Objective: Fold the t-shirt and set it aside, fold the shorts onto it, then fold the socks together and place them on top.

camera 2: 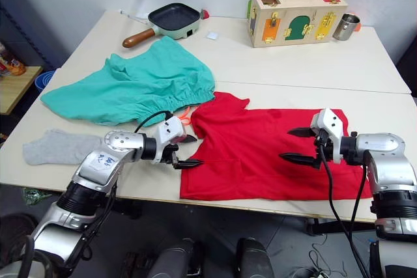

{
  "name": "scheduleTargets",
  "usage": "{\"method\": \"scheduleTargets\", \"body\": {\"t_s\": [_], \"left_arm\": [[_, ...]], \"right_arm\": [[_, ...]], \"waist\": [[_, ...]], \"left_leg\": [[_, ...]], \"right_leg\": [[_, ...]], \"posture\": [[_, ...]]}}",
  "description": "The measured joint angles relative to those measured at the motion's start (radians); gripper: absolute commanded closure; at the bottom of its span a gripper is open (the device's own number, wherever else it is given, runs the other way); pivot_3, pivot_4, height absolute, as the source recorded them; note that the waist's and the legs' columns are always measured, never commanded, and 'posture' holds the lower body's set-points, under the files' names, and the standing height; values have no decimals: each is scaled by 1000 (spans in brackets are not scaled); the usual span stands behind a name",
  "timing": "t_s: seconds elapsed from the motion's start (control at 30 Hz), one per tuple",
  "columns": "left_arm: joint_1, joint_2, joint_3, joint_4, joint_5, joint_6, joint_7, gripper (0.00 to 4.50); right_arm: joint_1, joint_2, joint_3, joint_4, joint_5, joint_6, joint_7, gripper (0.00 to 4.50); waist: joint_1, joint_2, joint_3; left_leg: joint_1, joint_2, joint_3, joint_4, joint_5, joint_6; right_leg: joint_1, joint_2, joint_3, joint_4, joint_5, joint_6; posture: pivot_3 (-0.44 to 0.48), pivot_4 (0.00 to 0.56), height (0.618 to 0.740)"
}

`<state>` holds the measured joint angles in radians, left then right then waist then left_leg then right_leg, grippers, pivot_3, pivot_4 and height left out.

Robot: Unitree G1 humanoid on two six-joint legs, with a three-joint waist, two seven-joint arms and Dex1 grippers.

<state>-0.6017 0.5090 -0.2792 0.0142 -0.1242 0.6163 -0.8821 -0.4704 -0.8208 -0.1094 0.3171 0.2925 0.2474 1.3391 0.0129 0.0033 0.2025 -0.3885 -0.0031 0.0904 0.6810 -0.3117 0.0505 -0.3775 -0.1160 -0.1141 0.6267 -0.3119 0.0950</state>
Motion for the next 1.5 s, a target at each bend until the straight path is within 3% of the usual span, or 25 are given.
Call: {"method": "scheduleTargets", "body": {"t_s": [0.33, 0.53, 0.7, 0.8, 0.97, 1.17, 1.23, 1.27, 1.4, 1.5], "left_arm": [[14, -11, 29, -26, -35, 87, 16, 4482], [44, 67, 70, -110, -68, 138, 1, 4482], [73, 111, 107, -199, -102, 189, 7, 4482], [136, 162, 151, -287, -140, 254, 15, 4500], [214, 201, 212, -375, -190, 327, 32, 4500], [241, 174, 270, -400, -227, 325, 88, 4500], [242, 169, 287, -388, -231, 309, 104, 4038], [244, 174, 299, -378, -230, 296, 105, 3842], [288, 333, 347, -279, -223, 192, 10, 2630], [284, 412, 353, -227, -225, 130, -68, 1685]], "right_arm": [[47, -1, -9, -38, 12, -13, -30, 0], [0, 61, 31, 132, -127, -148, -220, 0], [-13, 78, 37, 158, -137, -182, -256, 0], [2, 82, 39, 144, -134, -182, -266, 600], [25, 75, 36, 122, -137, -179, -304, 2049], [53, 55, 24, 116, -134, -175, -331, 3987], [62, 55, 24, 104, -130, -169, -328, 4500], [67, 55, 23, 95, -122, -163, -326, 4500], [113, 64, -3, 53, -26, -129, -243, 4500], [113, 53, -28, 10, 61, -59, -179, 3846]], "waist": [[2, 0, 0], [-13, 0, 0], [-14, 0, 0], [-15, 0, 0], [-14, 0, 0], [-14, 0, 0], [-14, 0, 0], [-14, 0, 0], [-17, 0, 0], [-17, 0, 0]], "left_leg": [[0, 0, 0, 0, 0, 0], [1, 0, 0, 0, 0, 0], [1, 0, 0, -1, 0, 0], [1, 0, 0, -1, 0, 0], [2, 1, 0, -1, 0, 0], [2, 0, -1, -1, 0, -1], [2, 0, 0, -1, 0, -1], [2, 0, 0, -1, 0, -1], [3, 1, 0, -4, -1, -1], [2, 1, 0, -4, -1, -1]], "right_leg": [[0, 0, 0, 0, 0, 0], [0, 0, 0, 0, 0, 0], [0, 0, 0, 0, 0, 0], [0, 0, 1, 0, 0, 0], [1, -1, 1, -1, 0, 0], [1, -1, 2, -2, 0, 0], [1, -1, 2, -1, 0, 0], [1, -1, 1, -1, 0, 0], [0, 0, 1, -1, -1, -2], [0, -1, 2, -2, -1, -2]], "posture": [[0, 150, 740], [0, 150, 740], [0, 150, 740], [0, 150, 740], [0, 150, 740], [0, 150, 740], [0, 150, 740], [0, 150, 740], [0, 150, 740], [0, 150, 740]]}}
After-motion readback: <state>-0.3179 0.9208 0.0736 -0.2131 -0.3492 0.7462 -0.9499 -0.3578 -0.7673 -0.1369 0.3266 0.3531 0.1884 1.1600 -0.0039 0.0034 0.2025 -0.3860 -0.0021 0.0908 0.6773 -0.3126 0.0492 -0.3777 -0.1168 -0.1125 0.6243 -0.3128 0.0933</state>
